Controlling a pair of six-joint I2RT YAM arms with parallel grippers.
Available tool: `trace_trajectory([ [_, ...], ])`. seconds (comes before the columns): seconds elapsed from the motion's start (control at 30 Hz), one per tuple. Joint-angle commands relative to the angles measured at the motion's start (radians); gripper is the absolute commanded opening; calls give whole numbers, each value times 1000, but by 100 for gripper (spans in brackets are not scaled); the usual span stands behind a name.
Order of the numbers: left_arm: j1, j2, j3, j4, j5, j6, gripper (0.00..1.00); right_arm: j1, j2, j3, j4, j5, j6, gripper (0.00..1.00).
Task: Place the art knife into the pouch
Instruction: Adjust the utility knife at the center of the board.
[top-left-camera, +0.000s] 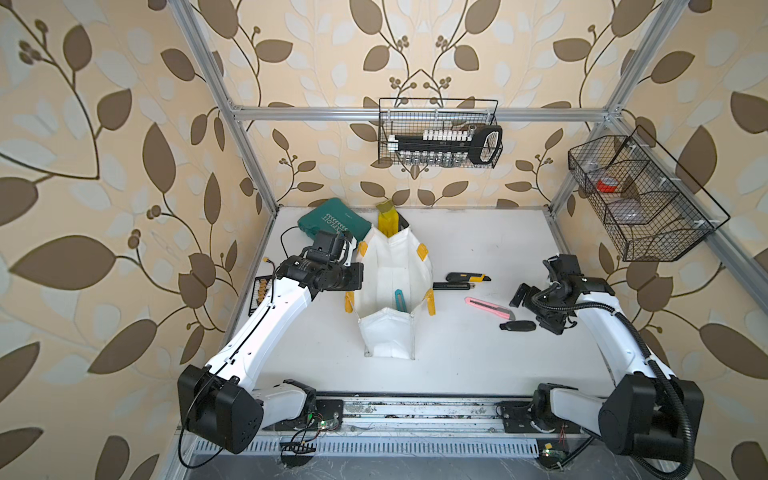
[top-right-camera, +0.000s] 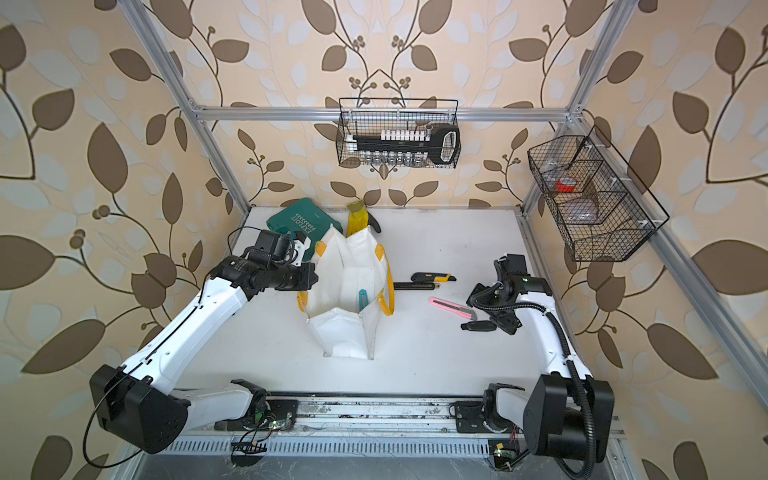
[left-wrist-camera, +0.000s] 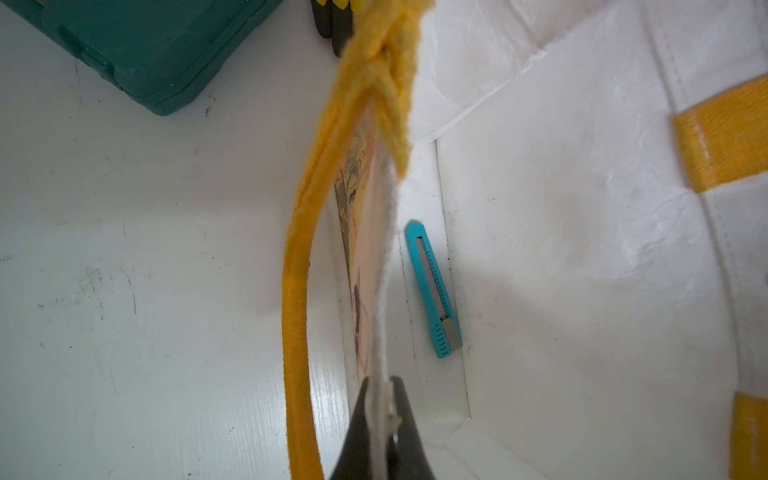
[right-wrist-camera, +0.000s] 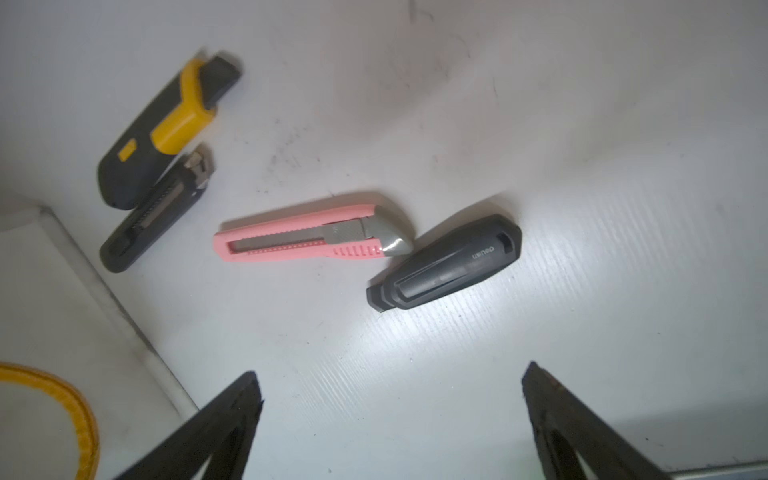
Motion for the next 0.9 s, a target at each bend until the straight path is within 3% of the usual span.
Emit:
trace_trajectory([
  [0.0,11,-34,2,30,-14,13,0,-29,60,-9,64,-55,16,99],
  [0.33,10,-34,1,29,-9,10,0,-36,165,34,58,120,44,83],
  [0.87,9,-36,-3,29,-12,13,0,-39,319,-33,191,116,62,68],
])
